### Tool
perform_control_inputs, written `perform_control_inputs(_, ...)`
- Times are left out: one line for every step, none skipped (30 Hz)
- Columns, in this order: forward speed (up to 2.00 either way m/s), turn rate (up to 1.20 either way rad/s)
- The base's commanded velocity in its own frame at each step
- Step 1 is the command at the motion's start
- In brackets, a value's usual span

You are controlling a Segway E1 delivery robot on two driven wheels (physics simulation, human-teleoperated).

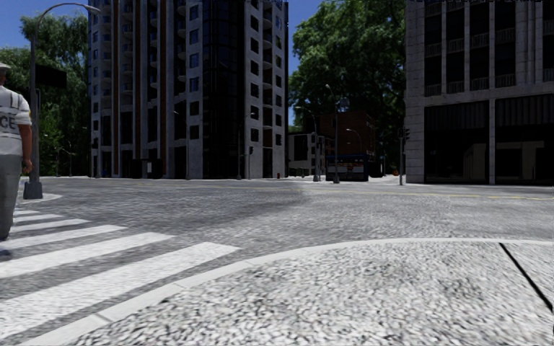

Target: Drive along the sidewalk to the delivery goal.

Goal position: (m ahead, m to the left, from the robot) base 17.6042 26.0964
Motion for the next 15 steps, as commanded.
perform_control_inputs(1.49,0.68)
perform_control_inputs(1.49,0.7)
perform_control_inputs(1.49,0.7)
perform_control_inputs(1.49,0.7)
perform_control_inputs(1.49,0.7)
perform_control_inputs(1.49,0.7)
perform_control_inputs(1.49,0.7)
perform_control_inputs(1.49,0.7)
perform_control_inputs(1.49,0.7)
perform_control_inputs(1.49,0.7)
perform_control_inputs(1.49,0.7)
perform_control_inputs(1.49,0.7)
perform_control_inputs(1.49,0.7)
perform_control_inputs(1.49,0.7)
perform_control_inputs(1.49,0.7)
